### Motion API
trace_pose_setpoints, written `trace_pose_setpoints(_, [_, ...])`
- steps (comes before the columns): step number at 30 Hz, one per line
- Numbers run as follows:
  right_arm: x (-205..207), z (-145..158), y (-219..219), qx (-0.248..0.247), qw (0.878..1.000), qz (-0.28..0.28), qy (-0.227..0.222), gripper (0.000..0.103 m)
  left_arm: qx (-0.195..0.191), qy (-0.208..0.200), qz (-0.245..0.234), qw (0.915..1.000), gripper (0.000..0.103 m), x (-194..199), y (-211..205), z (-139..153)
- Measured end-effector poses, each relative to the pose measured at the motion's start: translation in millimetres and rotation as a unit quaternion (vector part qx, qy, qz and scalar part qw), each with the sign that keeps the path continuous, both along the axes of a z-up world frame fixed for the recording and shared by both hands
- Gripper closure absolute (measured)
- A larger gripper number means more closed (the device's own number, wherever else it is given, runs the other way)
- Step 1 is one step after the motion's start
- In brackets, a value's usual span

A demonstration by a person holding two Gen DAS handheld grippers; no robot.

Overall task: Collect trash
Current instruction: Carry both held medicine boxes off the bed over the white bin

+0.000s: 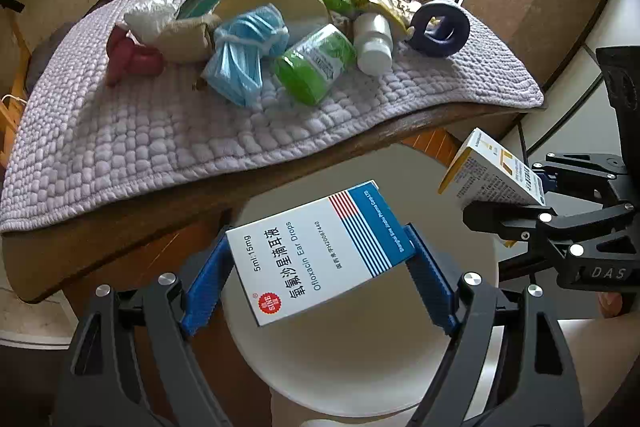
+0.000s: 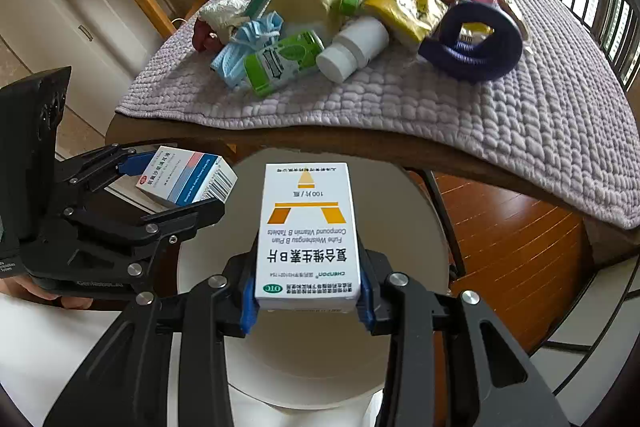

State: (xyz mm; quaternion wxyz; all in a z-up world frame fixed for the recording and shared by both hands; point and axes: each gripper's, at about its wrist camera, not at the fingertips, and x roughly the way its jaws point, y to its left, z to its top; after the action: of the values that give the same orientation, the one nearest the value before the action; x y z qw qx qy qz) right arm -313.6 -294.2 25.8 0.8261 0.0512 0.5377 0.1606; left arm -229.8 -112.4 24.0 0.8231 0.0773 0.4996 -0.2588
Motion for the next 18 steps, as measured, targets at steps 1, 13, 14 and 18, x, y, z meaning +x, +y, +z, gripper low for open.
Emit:
trace_pose_setpoints(1, [0.4, -1.7, 0.4, -0.001, 1.0, -0.001, 0.002, 0.066, 0.001, 0.002, 0.0, 1.0, 0.019, -0.7, 0.2, -1.3])
trace_pose_setpoints(13, [2.1, -18.2, 3.4, -0.002, 1.0, -0.007, 0.014, 0.066, 0.014, 0.015, 0.001, 0.9998, 0.019, -5.6, -1.7, -13.7])
trace_pose_setpoints(14, [2.4, -19.7, 5.4, -0.002, 1.0, -0.006, 0.014, 0.066, 0.015, 0.016, 0.0, 0.9998, 0.019, -5.9, -2.4, -14.8])
trace_pose_setpoints(18, [1.9, -25.7, 8.3, -0.002, 1.0, -0.008, 0.018, 0.066, 0.02, 0.018, -0.002, 0.9997, 0.019, -4.7, -2.0, -19.1])
